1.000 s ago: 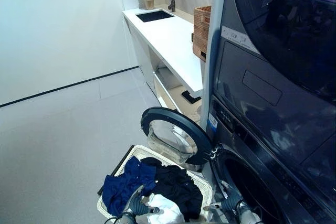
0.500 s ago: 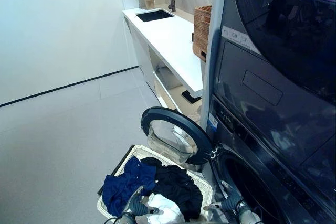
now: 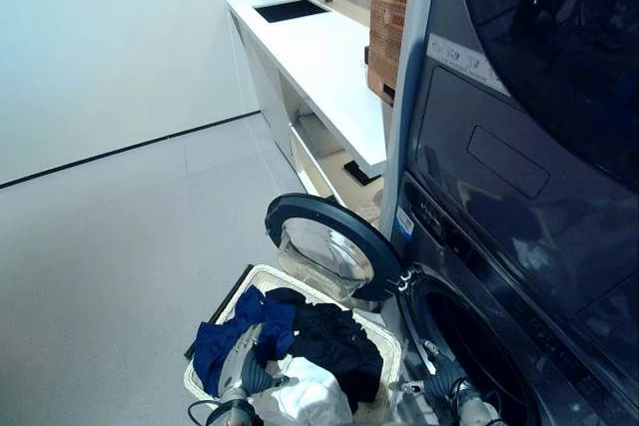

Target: Put the clothes into the washing machine.

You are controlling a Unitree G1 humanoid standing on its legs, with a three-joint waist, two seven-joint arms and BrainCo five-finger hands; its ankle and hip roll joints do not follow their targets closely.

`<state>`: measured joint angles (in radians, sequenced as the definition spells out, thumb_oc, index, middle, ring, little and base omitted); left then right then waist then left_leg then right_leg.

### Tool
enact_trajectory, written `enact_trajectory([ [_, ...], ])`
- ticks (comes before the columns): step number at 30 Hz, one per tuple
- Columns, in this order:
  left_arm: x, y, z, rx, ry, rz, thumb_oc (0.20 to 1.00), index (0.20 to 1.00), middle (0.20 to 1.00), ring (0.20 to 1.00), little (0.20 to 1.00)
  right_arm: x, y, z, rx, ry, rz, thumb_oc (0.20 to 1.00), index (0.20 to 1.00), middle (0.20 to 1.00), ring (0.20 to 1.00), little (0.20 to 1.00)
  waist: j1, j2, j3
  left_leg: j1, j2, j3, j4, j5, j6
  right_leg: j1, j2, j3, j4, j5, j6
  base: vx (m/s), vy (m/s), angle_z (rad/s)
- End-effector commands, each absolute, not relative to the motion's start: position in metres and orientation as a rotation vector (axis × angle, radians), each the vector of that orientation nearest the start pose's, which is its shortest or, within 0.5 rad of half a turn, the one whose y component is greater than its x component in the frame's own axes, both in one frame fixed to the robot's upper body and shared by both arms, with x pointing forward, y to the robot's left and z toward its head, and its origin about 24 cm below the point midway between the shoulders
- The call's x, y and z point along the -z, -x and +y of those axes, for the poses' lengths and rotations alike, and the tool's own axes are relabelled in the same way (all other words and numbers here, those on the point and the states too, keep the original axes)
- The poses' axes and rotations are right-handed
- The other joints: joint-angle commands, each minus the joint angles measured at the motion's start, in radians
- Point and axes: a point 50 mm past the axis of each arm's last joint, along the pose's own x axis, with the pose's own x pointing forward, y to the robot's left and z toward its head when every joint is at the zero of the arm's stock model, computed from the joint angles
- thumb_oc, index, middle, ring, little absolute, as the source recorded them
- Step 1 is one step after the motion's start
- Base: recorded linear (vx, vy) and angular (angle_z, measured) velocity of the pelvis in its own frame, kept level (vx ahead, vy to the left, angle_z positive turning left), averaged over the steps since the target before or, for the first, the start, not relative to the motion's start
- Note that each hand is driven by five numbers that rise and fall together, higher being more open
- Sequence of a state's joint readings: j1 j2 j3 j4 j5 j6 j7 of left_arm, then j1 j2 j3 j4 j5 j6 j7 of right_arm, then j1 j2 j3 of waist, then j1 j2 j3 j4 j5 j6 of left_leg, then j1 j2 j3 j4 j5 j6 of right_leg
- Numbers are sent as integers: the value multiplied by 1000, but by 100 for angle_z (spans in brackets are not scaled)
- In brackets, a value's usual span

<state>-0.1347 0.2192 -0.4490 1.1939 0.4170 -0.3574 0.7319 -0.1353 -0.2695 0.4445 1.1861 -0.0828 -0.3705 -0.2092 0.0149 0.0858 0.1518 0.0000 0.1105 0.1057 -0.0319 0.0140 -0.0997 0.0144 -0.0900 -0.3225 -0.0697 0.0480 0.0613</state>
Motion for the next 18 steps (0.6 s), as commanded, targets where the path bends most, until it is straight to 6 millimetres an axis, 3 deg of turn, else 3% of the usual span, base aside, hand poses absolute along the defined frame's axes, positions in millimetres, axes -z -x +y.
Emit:
enact_trajectory([
  [1, 80, -231, 202, -191, -969, 201, 1000, 1000, 1000, 1000, 1000, 97, -227, -174, -182, 536, 438, 1000, 1000, 1000, 1000, 1000, 8, -81, 100, -26, -16, 31, -55, 69, 9, -60, -54, 77, 152, -55, 48, -179, 52, 4],
  [4, 65, -254, 208, -281, -1000, 186, 1000, 1000, 1000, 1000, 1000, 79, -251, -176, -150, 552, 358, 1000, 1000, 1000, 1000, 1000, 3, -81, 175, -117, 5, 34, -24, 94, -14, -162, -55, 69, 225, -82, 40, -270, 41, 7],
  [8, 57, -261, 213, -368, -994, 170, 1000, 1000, 1000, 1000, 1000, 71, -258, -181, -127, 550, 323, 1000, 1000, 1000, 1000, 1000, 4, -82, 205, -172, 20, 44, 12, 94, -29, -207, -56, 49, 249, -96, 30, -101, -3, 7],
  [13, 27, -289, 219, -485, -1007, 59, 1000, 1000, 1000, 1000, 1000, 39, -290, -180, -88, 415, 192, 1000, 1000, 1000, 1000, 1000, 11, -86, 260, -336, 14, 25, 97, 100, -38, -378, -46, 51, 364, -116, 21, -146, 19, 13],
  [14, 14, -300, 221, -538, -990, 24, 1000, 1000, 1000, 1000, 1000, 24, -302, -178, -73, 382, 129, 1000, 1000, 1000, 1000, 1000, 10, -85, 277, -402, 7, 17, 139, 102, -41, -445, -47, 59, 423, -131, 20, -133, 88, 17],
  [16, 6, -306, 222, -555, -981, 8, 1000, 1000, 1000, 1000, 1000, 15, -307, -177, -61, 372, 93, 1000, 1000, 1000, 1000, 1000, 9, -86, 286, -444, 2, 11, 166, 104, -43, -484, -49, 64, 456, -139, 20, -118, 68, 4],
  [18, -13, -324, 224, -563, -953, 2, 1000, 1000, 1000, 1000, 1000, -6, -323, -176, -43, 380, 22, 1000, 1000, 1000, 1000, 1000, 9, -88, 306, -533, -8, -4, 219, 105, -42, -569, -52, 68, 520, -151, 19, -141, 65, 3],
])
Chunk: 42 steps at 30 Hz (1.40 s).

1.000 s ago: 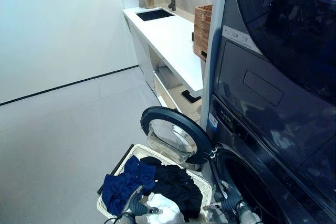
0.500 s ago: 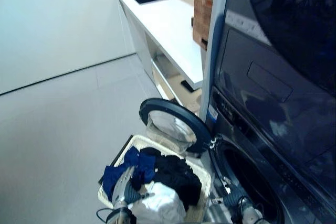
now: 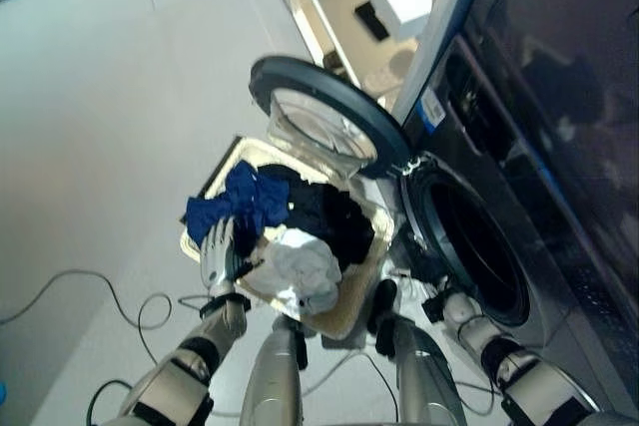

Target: Put the clothes into the washing machine.

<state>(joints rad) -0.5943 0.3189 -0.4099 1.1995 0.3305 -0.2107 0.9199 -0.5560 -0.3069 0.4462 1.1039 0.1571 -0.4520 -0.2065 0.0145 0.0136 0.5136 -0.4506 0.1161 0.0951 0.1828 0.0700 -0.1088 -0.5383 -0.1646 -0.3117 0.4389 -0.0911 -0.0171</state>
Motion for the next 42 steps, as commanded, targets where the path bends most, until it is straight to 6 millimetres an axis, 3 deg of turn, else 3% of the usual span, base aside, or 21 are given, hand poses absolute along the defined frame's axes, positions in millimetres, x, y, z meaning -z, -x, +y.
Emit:
enact_trajectory([
  [1, -16, -326, 225, -566, -950, -2, 1000, 1000, 1000, 1000, 1000, -9, -324, -177, -40, 382, 14, 1000, 1000, 1000, 1000, 1000, 9, -16, -55, -93, -16, 4, 12, 49, -33, -26, 23, 58, 17, -13, 97, -133, 66, 7],
  [6, -71, -358, 241, -668, -938, -91, 1000, 1000, 1000, 1000, 1000, -54, -354, -183, 14, 343, -96, 1000, 1000, 1000, 1000, 1000, 10, -41, -19, -236, -10, -4, 95, 42, -33, -147, 11, 39, 86, -19, 90, -115, 36, 5],
  [11, -105, -370, 249, -754, -897, -165, 1000, 1000, 1000, 1000, 1000, -69, -362, -186, 22, 350, -129, 1000, 1000, 1000, 1000, 1000, 15, -56, 6, -305, -6, -4, 121, 34, -32, -218, -4, 35, 114, -17, 98, -67, 51, -4],
  [15, -122, -375, 255, -794, -881, -182, 1000, 1000, 1000, 1000, 1000, -72, -362, -187, 50, 350, -152, 1000, 1000, 1000, 1000, 1000, 16, -66, 6, -347, 0, 3, 129, 33, -35, -255, -14, 22, 114, -10, 103, -24, 27, 0],
  [23, -151, -383, 269, -859, -820, -154, 1000, 1000, 1000, 1000, 1000, -88, -367, -174, 9, 317, -217, 1000, 1000, 1000, 1000, 1000, 5, -83, 6, -405, 1, 5, 110, 42, -44, -303, -17, 13, 77, 20, 111, -23, 27, -1],
  [26, -153, -386, 271, -837, -801, -122, 1000, 1000, 1000, 1000, 1000, -90, -368, -173, 13, 296, -229, 1000, 1000, 1000, 1000, 1000, 3, -87, 6, -413, 1, 5, 102, 44, -45, -310, -15, 12, 67, 28, 114, 0, 0, 0],
  [37, -164, -384, 291, -917, -1013, 73, 1000, 1000, 1000, 1000, 1000, -97, -371, -169, 6, 270, -255, 1000, 1000, 1000, 1000, 1000, -20, -105, 6, -439, 10, 26, 46, 62, -50, -341, 6, 8, 4, 67, 124, -2, 26, -5],
  [42, -168, -386, 296, -840, -1091, 177, 1000, 1000, 1000, 1000, 1000, -102, -372, -173, 16, 269, -272, 1000, 1000, 1000, 1000, 1000, -27, -108, 6, -454, 10, 31, 53, 61, -48, -356, 4, 2, 7, 74, 127, 4, 9, -1],
])
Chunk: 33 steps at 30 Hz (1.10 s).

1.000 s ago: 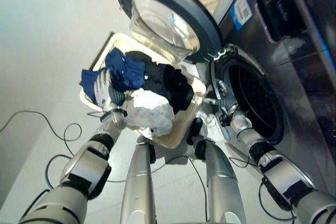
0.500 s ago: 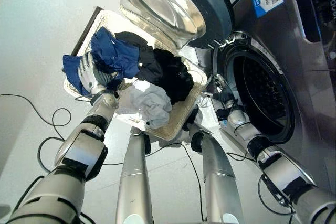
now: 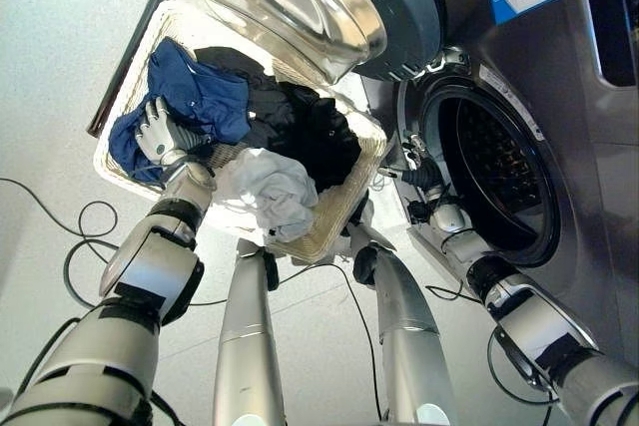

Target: Put the clothes into the washing machine.

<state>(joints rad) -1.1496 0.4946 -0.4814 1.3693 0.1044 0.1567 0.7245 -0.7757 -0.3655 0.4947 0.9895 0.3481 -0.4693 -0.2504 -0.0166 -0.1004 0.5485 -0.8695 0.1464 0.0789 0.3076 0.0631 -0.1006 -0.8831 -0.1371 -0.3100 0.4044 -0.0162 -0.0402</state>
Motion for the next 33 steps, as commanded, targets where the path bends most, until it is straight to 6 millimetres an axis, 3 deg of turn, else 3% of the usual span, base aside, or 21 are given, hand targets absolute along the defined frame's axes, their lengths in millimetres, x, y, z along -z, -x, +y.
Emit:
enact_trajectory([
  [1, -168, -387, 296, -830, -1106, 194, 1000, 1000, 1000, 1000, 1000, -103, -372, -173, 17, 267, -273, 1000, 1000, 1000, 1000, 1000, 4, 5, -29, -36, -20, 48, -72, 68, -55, -13, -24, -1, 44, 0, 151, 0, 0, 0],
  [7, -159, -385, 302, -701, -1163, 425, 1000, 1000, 1000, 1000, 1000, -113, -377, -174, 22, 255, -287, 1000, 1000, 1000, 1000, 1000, -8, 10, -29, -59, -16, 56, -74, 75, -52, -42, -20, 9, 49, 9, 151, 14, 13, -1],
  [11, -155, -387, 298, -607, -1145, 482, 1000, 1000, 1000, 1000, 1000, -118, -380, -175, 22, 244, -289, 1000, 1000, 1000, 1000, 1000, -13, 17, -29, -67, -15, 60, -73, 74, -50, -58, -16, 16, 60, 5, 150, 34, 37, -3],
  [12, -150, -390, 293, -531, -1106, 501, 827, 827, 827, 827, 827, -121, -380, -175, 15, 240, -294, 1000, 1000, 1000, 1000, 1000, -17, 19, -29, -73, -16, 62, -74, 74, -49, -66, -12, 20, 59, 6, 149, 27, 32, -3],
  [13, -150, -390, 291, -521, -1093, 492, 545, 545, 545, 545, 545, -121, -381, -175, 14, 237, -296, 1000, 1000, 1000, 1000, 1000, -18, 20, -29, -75, -17, 63, -76, 75, -48, -69, -10, 21, 59, 6, 149, 31, 45, -6],
  [14, -150, -392, 290, -514, -1086, 477, 200, 200, 200, 200, 200, -123, -381, -174, 13, 238, -298, 1000, 1000, 1000, 1000, 1000, -18, 21, -29, -77, -17, 63, -77, 76, -48, -72, -9, 22, 62, 6, 151, 13, 25, -6],
  [19, -161, -396, 286, -526, -1075, 390, 200, 200, 200, 200, 200, -125, -382, -177, 35, 236, -295, 1000, 1000, 1000, 1000, 1000, -19, 24, -29, -80, -16, 65, -83, 80, -49, -76, -3, 27, 58, 6, 152, 7, 7, -6],
  [21, -160, -396, 286, -542, -970, 358, 200, 200, 200, 200, 200, -124, -382, -179, 45, 205, -291, 1000, 1000, 1000, 1000, 1000, -18, 25, -29, -72, -16, 66, -88, 80, -49, -70, -2, 29, 56, 5, 152, 0, 0, 0],
  [24, -156, -395, 286, -559, -913, 324, 200, 200, 200, 200, 200, -121, -380, -184, 66, 116, -286, 1000, 1000, 1000, 1000, 1000, -15, 27, -29, -67, -16, 65, -80, 75, -51, -67, -4, 27, 67, -3, 151, 0, 0, 0],
  [33, -144, -393, 285, -546, -926, 320, 200, 200, 200, 200, 200, -114, -377, -185, 70, 110, -275, 1000, 1000, 1000, 1000, 1000, -9, 34, -29, -45, -20, 67, -78, 74, -50, -48, -9, 23, 75, -9, 148, 2, -10, 3],
])
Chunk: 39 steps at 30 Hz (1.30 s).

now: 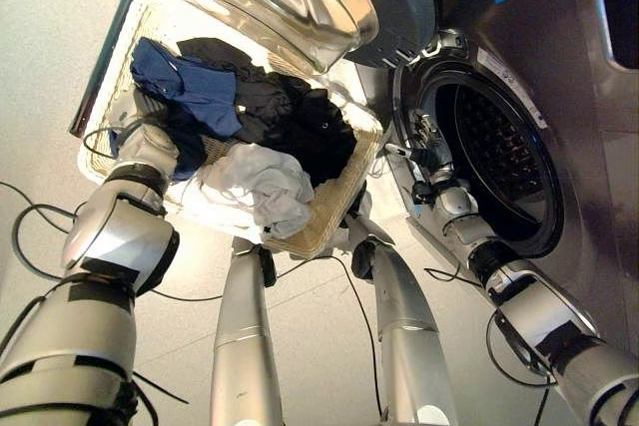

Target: Put the clothes into the washing machine.

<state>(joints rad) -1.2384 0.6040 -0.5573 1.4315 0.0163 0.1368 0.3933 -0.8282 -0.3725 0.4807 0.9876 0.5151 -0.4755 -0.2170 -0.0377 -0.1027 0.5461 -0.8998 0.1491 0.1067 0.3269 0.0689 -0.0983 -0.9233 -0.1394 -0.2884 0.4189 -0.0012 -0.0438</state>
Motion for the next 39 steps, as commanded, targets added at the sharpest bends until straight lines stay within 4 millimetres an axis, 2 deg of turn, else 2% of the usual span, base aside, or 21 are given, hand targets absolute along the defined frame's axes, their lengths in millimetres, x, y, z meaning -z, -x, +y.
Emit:
enact_trajectory([
  [1, -138, -392, 282, -552, -928, 305, 200, 200, 200, 200, 200, -112, -377, -183, 57, 118, -273, 1000, 1000, 1000, 1000, 1000, 15, 40, -26, 4, -24, 39, -98, 65, -49, 2, -9, 3, 71, -27, 151, 0, 0, 0],
  [5, -138, -392, 274, -617, -921, 151, 200, 200, 200, 200, 200, -110, -376, -181, 64, 131, -271, 1000, 1000, 1000, 1000, 1000, 24, 48, -26, 59, -29, 46, -110, 59, -48, 49, -16, -4, 63, -31, 150, 0, 0, 0],
  [8, -143, -391, 270, -689, -752, 24, 200, 200, 200, 200, 200, -104, -373, -178, 63, 178, -274, 1000, 1000, 1000, 1000, 1000, 32, 53, -26, 90, -36, 43, -104, 47, -43, 74, -25, -6, 73, -40, 151, 13, -1, 1],
  [9, -143, -391, 269, -690, -744, 20, 200, 200, 200, 200, 200, -104, -373, -178, 63, 179, -275, 1000, 1000, 1000, 1000, 1000, 32, 53, -26, 91, -37, 43, -104, 47, -43, 75, -26, -7, 74, -40, 151, 0, 0, 0],
  [10, -144, -391, 264, -689, -637, -41, 200, 200, 200, 200, 200, -104, -372, -176, 60, 185, -282, 1000, 1000, 1000, 1000, 1000, 37, 56, -26, 103, -42, 44, -103, 43, -43, 88, -30, -12, 72, -43, 150, 0, 0, 0],
  [13, -145, -391, 252, -655, -480, -129, 200, 200, 200, 200, 200, -102, -367, -174, 66, 187, -293, 1000, 1000, 1000, 1000, 1000, 45, 66, -26, 120, -55, 35, -103, 36, -41, 104, -35, -15, 69, -44, 151, 0, 0, 0],
  [16, -143, -390, 241, -637, -379, -182, 200, 200, 200, 200, 200, -104, -364, -167, 53, 231, -320, 1000, 1000, 1000, 1000, 1000, 50, 73, -26, 130, -62, 30, -108, 33, -39, 113, -38, -19, 66, -46, 153, 1, 0, 4],
  [18, -143, -387, 225, -593, -263, -249, 200, 200, 200, 200, 200, -110, -361, -159, 30, 260, -357, 1000, 1000, 1000, 1000, 1000, 60, 81, -26, 134, -69, 26, -114, 29, -35, 118, -44, -26, 62, -46, 154, -7, -9, 4],
  [20, -143, -387, 221, -579, -234, -260, 200, 200, 200, 200, 200, -111, -361, -157, 24, 265, -367, 1000, 1000, 1000, 1000, 1000, 62, 82, -26, 136, -71, 24, -113, 27, -34, 119, -45, -27, 62, -47, 154, 1, -21, 9],
  [22, -145, -381, 203, -518, -167, -337, 200, 200, 200, 200, 200, -119, -358, -149, -2, 251, -407, 1000, 1000, 1000, 1000, 1000, 75, 87, -26, 149, -78, 18, -114, 19, -28, 132, -55, -37, 64, -47, 159, 0, -59, 14],
  [28, -152, -374, 185, -426, -128, -431, 200, 200, 200, 200, 200, -129, -354, -143, -67, 277, -453, 1000, 1000, 1000, 1000, 1000, 90, 98, -26, 166, -88, 15, -112, 11, -18, 151, -69, -51, 68, -48, 162, -5, -33, 8],
  [30, -152, -371, 176, -348, -109, -456, 200, 200, 200, 200, 200, -135, -354, -142, -92, 310, -483, 1000, 1000, 1000, 1000, 1000, 101, 107, -26, 178, -95, 7, -106, 4, -12, 165, -79, -60, 73, -50, 163, 7, -50, 9],
  [33, -153, -370, 173, -319, -95, -462, 200, 200, 200, 200, 200, -139, -355, -141, -102, 324, -495, 1000, 1000, 1000, 1000, 1000, 105, 110, -26, 182, -97, 5, -104, 2, -11, 169, -82, -61, 76, -51, 164, 4, -31, 9],
  [34, -157, -368, 164, -223, -79, -484, 200, 200, 200, 200, 200, -151, -357, -139, -107, 367, -537, 1000, 1000, 1000, 1000, 1000, 113, 118, -26, 196, -103, 4, -103, -2, -6, 185, -90, -69, 73, -49, 165, 0, -49, 13],
  [38, -156, -364, 148, -90, -73, -495, 200, 200, 200, 200, 200, -166, -359, -135, -104, 397, -570, 1000, 1000, 1000, 1000, 1000, 125, 129, -26, 203, -115, -1, -95, -9, 2, 193, -97, -76, 75, -46, 168, -2, -67, 12],
  [39, -161, -360, 138, -3, -80, -529, 200, 200, 200, 200, 200, -174, -365, -131, -107, 441, -558, 1000, 1000, 1000, 1000, 1000, 135, 137, -26, 214, -122, -6, -90, -15, 7, 202, -107, -83, 81, -44, 170, 11, -38, 11],
])
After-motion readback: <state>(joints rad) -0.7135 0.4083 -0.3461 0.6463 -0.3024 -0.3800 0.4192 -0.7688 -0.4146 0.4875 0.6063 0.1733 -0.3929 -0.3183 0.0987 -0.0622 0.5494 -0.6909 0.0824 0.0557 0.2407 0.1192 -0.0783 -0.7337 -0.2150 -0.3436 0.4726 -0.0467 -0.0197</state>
